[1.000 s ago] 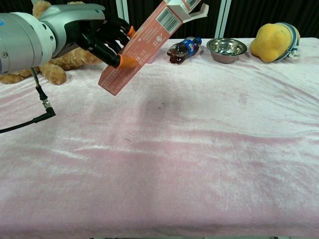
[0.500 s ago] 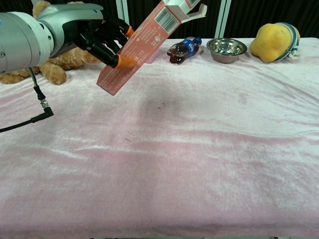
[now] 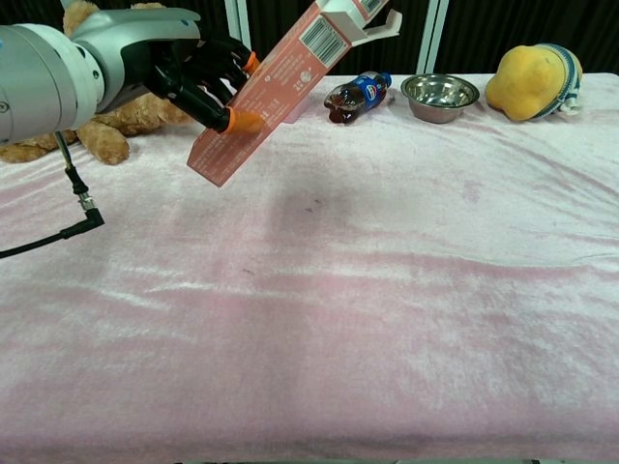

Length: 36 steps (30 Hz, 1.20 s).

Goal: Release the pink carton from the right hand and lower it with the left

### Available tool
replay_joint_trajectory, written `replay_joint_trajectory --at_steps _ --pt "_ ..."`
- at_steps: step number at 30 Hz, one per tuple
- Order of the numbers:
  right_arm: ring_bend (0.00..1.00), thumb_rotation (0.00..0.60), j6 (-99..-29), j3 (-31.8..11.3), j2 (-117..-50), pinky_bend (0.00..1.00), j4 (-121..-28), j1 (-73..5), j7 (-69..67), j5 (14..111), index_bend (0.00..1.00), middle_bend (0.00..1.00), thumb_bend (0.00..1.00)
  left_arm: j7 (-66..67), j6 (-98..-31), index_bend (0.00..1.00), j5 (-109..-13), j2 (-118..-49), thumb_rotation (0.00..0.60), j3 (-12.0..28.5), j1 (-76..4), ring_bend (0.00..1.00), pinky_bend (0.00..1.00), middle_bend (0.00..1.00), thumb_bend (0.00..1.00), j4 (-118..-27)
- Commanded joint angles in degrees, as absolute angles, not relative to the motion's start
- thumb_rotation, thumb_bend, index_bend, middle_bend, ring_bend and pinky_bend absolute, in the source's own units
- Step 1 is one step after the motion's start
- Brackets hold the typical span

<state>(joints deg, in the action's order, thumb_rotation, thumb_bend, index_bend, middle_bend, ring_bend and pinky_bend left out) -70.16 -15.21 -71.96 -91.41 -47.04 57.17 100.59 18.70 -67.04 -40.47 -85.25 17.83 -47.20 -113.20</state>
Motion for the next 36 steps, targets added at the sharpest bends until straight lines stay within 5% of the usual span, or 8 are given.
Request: replay_joint_trajectory --at_steps 1,20,36 --pt "0.49 0.600 -70.1 -15.3 -71.9 0.40 -91.5 -47.0 57.3 100.6 0.67 0.56 0.38 18.7 -67.1 0.42 -40.5 -85.3 0.600 17.8 -47.2 0.30 0.41 0.36 0.47 -113.2" --pt "0.46 0.600 -70.0 -15.1 -71.8 0.40 -92.1 -47.0 57.6 101.5 0.67 0.53 0.37 18.6 -67.3 0.42 -40.2 -85.2 0.600 18.3 -47.5 0.30 0.41 0.36 0.47 -113.7" --pt "0.13 0.600 -72.4 -14.2 -71.8 0.34 -90.7 -46.0 54.7 103.9 0.25 0.19 0.30 17.8 -69.7 0.42 -43.3 -89.1 0.600 19.0 -48.0 0.30 0.42 0.36 0.47 -111.7"
